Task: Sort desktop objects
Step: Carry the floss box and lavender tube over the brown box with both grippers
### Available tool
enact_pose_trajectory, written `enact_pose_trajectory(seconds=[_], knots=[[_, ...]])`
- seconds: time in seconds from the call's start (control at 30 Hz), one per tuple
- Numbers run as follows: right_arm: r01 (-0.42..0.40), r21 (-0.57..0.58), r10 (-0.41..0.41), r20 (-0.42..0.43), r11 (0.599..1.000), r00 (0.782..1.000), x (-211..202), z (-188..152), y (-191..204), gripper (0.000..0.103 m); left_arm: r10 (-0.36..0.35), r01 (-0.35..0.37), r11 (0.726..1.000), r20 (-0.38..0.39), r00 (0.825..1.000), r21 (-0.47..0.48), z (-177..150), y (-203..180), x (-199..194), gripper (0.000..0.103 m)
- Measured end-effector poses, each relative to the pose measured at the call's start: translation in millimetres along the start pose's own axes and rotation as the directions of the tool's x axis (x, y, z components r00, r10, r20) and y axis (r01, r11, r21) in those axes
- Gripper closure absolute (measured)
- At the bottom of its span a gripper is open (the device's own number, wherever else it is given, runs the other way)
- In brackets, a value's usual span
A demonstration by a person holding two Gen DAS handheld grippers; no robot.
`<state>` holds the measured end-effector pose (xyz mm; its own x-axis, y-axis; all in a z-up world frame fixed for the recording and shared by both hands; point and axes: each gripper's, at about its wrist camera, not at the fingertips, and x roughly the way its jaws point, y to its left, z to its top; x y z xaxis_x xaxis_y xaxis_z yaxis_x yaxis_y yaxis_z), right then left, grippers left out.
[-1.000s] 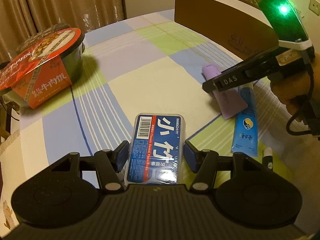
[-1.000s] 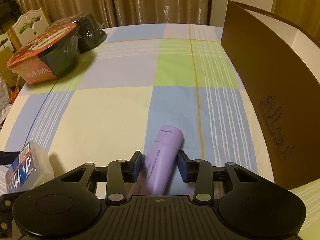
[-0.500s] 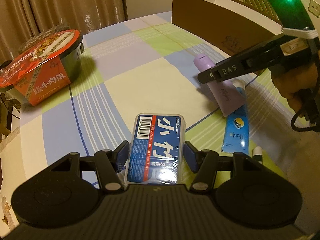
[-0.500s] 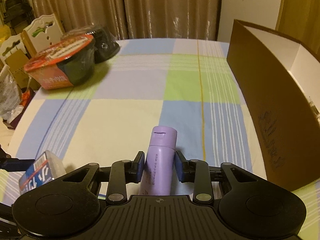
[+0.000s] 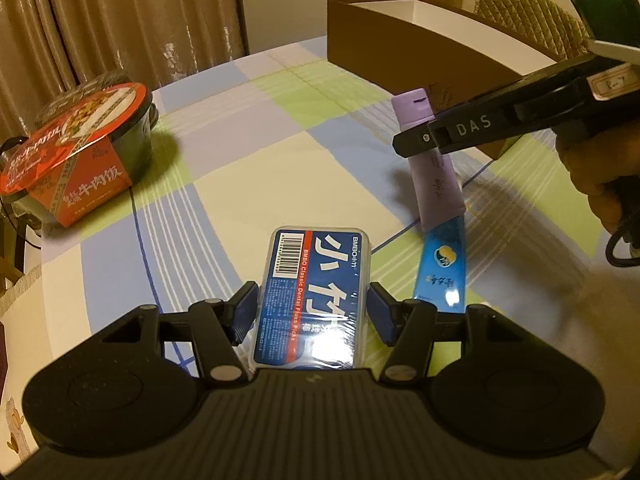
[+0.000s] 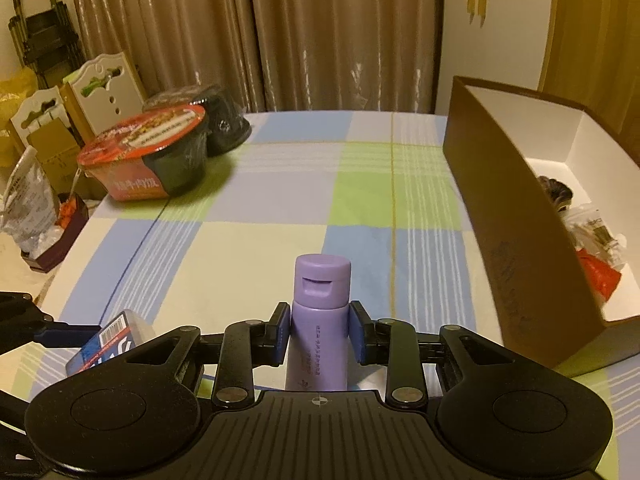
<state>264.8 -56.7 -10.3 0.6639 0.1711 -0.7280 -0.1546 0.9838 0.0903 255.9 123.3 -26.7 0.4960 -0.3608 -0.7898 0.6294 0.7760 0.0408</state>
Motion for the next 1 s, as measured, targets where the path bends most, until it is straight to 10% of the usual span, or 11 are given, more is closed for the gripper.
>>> enact_pose_trajectory(seconds=[1.0], knots=[[-0.012, 0.011, 0.011, 0.11, 1.0, 0.994, -126.8, -14.9, -99.4, 0.073, -0.011, 0.007, 0.998, 0.058, 0.998, 0.069, 59.5, -103.1, -22.5, 0.049]])
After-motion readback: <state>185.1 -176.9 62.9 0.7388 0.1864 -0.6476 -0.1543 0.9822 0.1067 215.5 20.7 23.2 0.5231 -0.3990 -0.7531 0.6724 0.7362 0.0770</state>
